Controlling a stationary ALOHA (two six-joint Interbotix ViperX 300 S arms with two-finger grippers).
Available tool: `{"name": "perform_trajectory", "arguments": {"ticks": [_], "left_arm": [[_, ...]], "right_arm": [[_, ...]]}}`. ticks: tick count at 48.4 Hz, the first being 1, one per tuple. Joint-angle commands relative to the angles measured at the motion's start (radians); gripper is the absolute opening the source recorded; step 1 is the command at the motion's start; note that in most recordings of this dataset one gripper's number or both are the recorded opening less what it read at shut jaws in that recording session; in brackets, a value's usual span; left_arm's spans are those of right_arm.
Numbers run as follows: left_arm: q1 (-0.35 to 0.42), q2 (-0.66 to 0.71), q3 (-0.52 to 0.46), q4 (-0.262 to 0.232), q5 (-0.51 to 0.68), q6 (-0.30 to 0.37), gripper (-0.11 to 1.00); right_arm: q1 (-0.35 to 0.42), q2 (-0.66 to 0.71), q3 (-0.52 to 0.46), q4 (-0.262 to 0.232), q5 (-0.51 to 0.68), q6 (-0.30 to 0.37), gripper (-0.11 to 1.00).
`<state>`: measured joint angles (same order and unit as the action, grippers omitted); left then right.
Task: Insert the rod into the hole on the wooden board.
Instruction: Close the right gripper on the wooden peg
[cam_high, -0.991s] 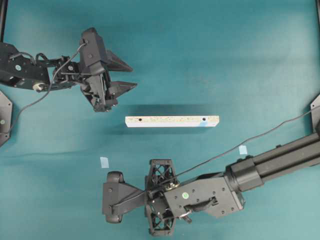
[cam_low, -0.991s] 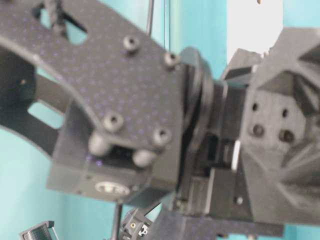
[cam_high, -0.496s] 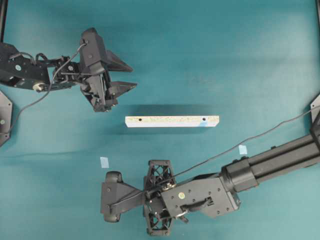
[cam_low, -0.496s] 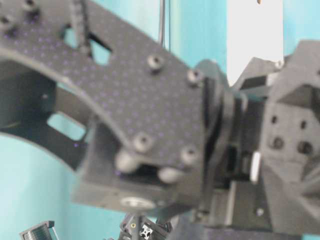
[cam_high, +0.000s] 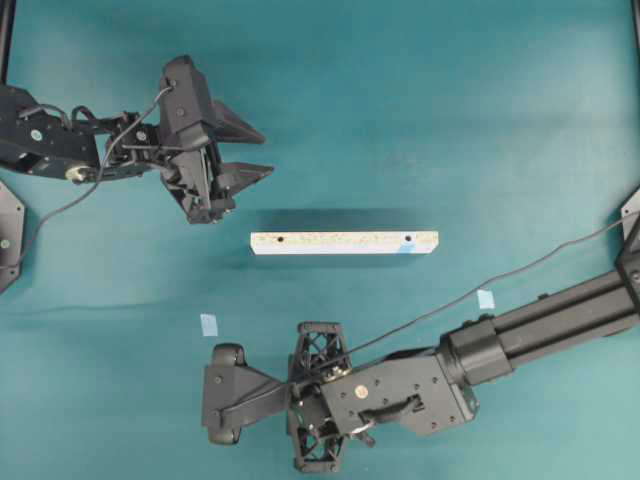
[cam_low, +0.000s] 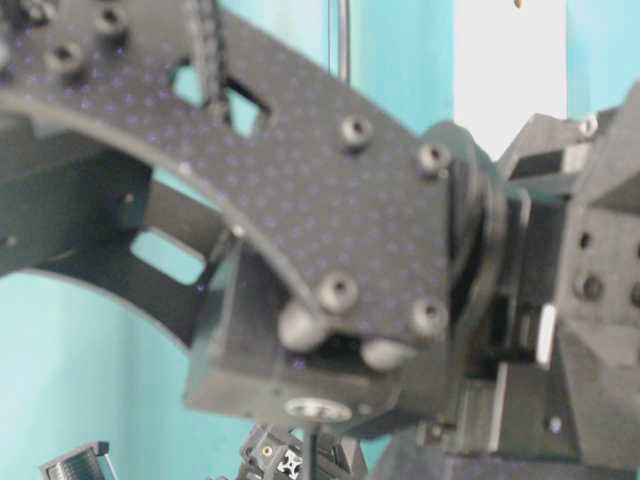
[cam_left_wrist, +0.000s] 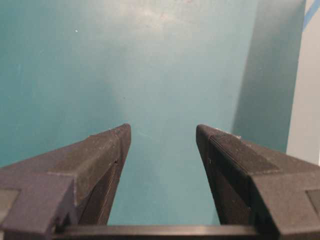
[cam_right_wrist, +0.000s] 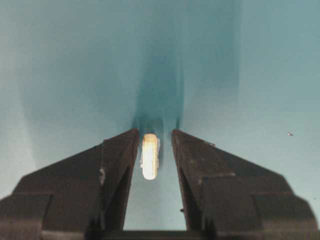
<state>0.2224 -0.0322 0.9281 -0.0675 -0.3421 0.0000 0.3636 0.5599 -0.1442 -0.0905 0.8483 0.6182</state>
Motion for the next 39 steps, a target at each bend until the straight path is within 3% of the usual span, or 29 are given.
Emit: {"name": "perform_trajectory", "arguments": {"ticks": [1, 16, 25, 39], "left_arm": [[-0.003, -0.021, -0.009, 0.002, -0.002, -0.002, 0.74], [-0.003, -0.021, -0.009, 0.002, 0.012, 0.000, 0.74], [-0.003, -0.021, -0.008, 0.002, 0.014, 0.002, 0.74], [-0.003, -0.021, -0.008, 0.002, 0.018, 0.002, 0.74]], "right_arm": [[0.005, -0.021, -0.028, 0.002, -0.015, -0.002, 0.42], [0.005, -0.015, -0.026, 0.002, -0.025, 0.002, 0.36], [0.003, -0.014, -0.025, 0.000, -0.020, 0.002, 0.09], [0.005, -0.017, -0.025, -0.006, -0.011, 0.000, 0.09]]}}
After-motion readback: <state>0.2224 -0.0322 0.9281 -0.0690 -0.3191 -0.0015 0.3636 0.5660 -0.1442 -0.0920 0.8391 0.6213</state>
